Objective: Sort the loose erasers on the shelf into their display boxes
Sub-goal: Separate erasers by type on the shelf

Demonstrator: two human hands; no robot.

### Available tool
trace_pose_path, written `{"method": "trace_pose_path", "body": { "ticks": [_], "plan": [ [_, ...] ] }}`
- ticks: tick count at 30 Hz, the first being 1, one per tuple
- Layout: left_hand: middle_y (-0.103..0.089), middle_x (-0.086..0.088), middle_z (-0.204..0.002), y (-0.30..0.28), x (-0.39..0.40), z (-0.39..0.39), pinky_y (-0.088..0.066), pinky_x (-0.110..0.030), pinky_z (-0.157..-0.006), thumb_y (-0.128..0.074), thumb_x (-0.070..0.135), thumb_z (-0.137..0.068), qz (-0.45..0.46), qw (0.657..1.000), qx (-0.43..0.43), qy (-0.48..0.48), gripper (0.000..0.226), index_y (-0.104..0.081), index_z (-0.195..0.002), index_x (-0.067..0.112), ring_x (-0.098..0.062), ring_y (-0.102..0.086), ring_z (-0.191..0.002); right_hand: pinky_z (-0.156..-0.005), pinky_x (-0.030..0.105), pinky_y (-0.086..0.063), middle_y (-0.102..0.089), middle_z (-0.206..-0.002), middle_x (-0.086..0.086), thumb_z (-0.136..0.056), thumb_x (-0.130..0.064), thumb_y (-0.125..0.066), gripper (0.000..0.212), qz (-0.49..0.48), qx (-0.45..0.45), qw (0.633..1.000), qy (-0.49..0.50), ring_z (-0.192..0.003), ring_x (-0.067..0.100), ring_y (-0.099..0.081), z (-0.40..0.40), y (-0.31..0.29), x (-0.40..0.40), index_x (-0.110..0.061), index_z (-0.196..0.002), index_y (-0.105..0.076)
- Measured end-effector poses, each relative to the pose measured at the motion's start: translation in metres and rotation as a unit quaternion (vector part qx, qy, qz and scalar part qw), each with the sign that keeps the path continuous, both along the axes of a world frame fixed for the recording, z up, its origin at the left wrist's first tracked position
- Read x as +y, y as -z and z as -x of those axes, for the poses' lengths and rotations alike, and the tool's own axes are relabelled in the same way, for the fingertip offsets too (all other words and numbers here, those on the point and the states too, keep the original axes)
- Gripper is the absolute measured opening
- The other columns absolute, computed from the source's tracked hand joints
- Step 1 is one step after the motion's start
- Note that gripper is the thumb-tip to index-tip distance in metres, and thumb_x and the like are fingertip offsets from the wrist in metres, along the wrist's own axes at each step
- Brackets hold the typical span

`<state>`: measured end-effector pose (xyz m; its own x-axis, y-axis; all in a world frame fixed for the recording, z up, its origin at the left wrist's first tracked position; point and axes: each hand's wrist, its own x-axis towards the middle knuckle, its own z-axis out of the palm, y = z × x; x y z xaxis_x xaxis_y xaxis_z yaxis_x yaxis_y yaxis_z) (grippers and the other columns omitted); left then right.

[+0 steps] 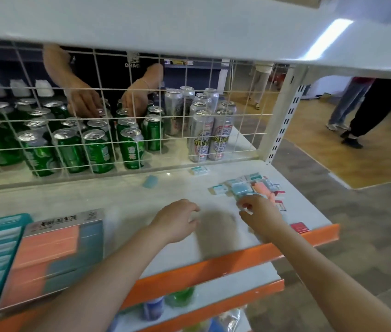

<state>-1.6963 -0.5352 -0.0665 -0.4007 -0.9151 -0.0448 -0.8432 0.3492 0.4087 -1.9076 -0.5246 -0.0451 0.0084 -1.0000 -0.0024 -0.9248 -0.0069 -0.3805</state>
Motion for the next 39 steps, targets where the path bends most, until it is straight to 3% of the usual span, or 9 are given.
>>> {"method": "trace_pose_path", "body": {
  "ticks": [7,13,19,24,28,32,35,37,39],
  "plan": [
    [-0.038,-0.001,-0.144,0.011,-0.033,0.044,-0.029,-0.026,-0.107,-0.048,0.031,-0.094,0.013,0.999,0.006,-0.03,0.048,-0.039,-0.139,0.016,-0.017,-0.038,-0.131,-0.083,0.028,-0.042,-0.059,-0.122,0.009,-0.088,-0.019,-0.057,0.033,0.004,0.009,1.0,0.029,-0.107,0.026,-0.056,0.047,-0.001,-0.038,-0.013,-0.119,-0.061],
    [-0.05,-0.004,-0.127,0.018,-0.063,0.069,-0.04,-0.032,-0.096,-0.052,0.029,-0.091,0.004,0.994,0.041,-0.104,0.033,-0.053,-0.12,0.015,-0.022,-0.049,-0.117,-0.081,0.027,-0.045,-0.062,-0.115,0.009,-0.09,-0.023,-0.051,0.027,-0.033,0.046,0.998,0.001,-0.099,0.025,-0.057,0.048,0.004,-0.062,-0.013,-0.109,-0.066],
    [-0.051,-0.01,-0.122,0.021,-0.085,0.087,-0.043,-0.036,-0.092,-0.05,0.033,-0.091,0.008,0.987,0.02,-0.161,0.04,-0.052,-0.126,0.014,-0.028,-0.049,-0.111,-0.075,0.026,-0.045,-0.063,-0.109,0.007,-0.089,-0.021,-0.05,0.026,-0.055,0.06,0.997,-0.013,-0.087,0.02,-0.054,0.049,0.005,-0.075,-0.014,-0.109,-0.066],
    [-0.051,-0.007,-0.115,0.024,-0.091,0.09,-0.042,-0.033,-0.088,-0.056,0.04,-0.088,0.025,0.985,0.011,-0.173,0.036,-0.059,-0.117,0.019,-0.025,-0.049,-0.105,-0.072,0.024,-0.047,-0.063,-0.107,0.005,-0.088,-0.02,-0.051,0.024,-0.06,0.034,0.998,-0.007,-0.087,0.017,-0.055,0.051,0.004,-0.078,-0.014,-0.106,-0.067],
    [-0.055,-0.006,-0.11,0.023,-0.088,0.086,-0.042,-0.033,-0.08,-0.059,0.034,-0.087,0.033,0.982,0.03,-0.183,0.029,-0.056,-0.11,0.017,-0.024,-0.053,-0.1,-0.07,0.024,-0.041,-0.058,-0.11,0.005,-0.085,-0.02,-0.055,0.023,-0.033,0.015,0.999,-0.006,-0.088,0.017,-0.051,0.051,0.004,-0.076,-0.014,-0.107,-0.062],
    [-0.062,-0.003,-0.1,0.022,-0.079,0.071,-0.039,-0.031,-0.069,-0.059,0.022,-0.086,0.017,0.974,0.079,-0.21,0.022,-0.048,-0.104,0.018,-0.024,-0.056,-0.093,-0.069,0.027,-0.042,-0.061,-0.096,0.004,-0.085,-0.018,-0.057,0.013,0.0,-0.004,1.0,-0.015,-0.081,0.016,-0.05,0.045,0.002,-0.073,-0.013,-0.097,-0.059],
    [-0.06,-0.002,-0.094,0.021,-0.069,0.052,-0.037,-0.031,-0.066,-0.058,0.02,-0.086,0.026,0.972,0.079,-0.218,0.018,-0.048,-0.101,0.019,-0.024,-0.056,-0.09,-0.068,0.025,-0.039,-0.065,-0.096,0.004,-0.086,-0.021,-0.06,0.016,0.023,-0.033,0.999,-0.026,-0.08,0.016,-0.051,0.033,-0.004,-0.071,-0.012,-0.099,-0.063],
    [-0.056,0.001,-0.089,0.02,-0.061,0.036,-0.036,-0.03,-0.066,-0.057,0.022,-0.087,0.027,0.971,0.082,-0.222,0.014,-0.048,-0.098,0.02,-0.023,-0.056,-0.088,-0.067,0.026,-0.045,-0.067,-0.094,0.004,-0.086,-0.025,-0.062,0.016,0.034,-0.067,0.997,-0.033,-0.081,0.018,-0.057,0.021,-0.008,-0.068,-0.015,-0.098,-0.066],
    [-0.056,0.004,-0.091,0.018,-0.052,0.02,-0.037,-0.029,-0.066,-0.056,0.025,-0.089,0.028,0.971,0.074,-0.225,0.011,-0.05,-0.096,0.021,-0.021,-0.057,-0.088,-0.057,0.015,-0.042,-0.069,-0.091,0.004,-0.086,-0.022,-0.062,0.015,0.028,-0.107,0.993,-0.046,-0.072,0.012,-0.058,0.009,-0.012,-0.066,-0.014,-0.097,-0.069]
  ]
}}
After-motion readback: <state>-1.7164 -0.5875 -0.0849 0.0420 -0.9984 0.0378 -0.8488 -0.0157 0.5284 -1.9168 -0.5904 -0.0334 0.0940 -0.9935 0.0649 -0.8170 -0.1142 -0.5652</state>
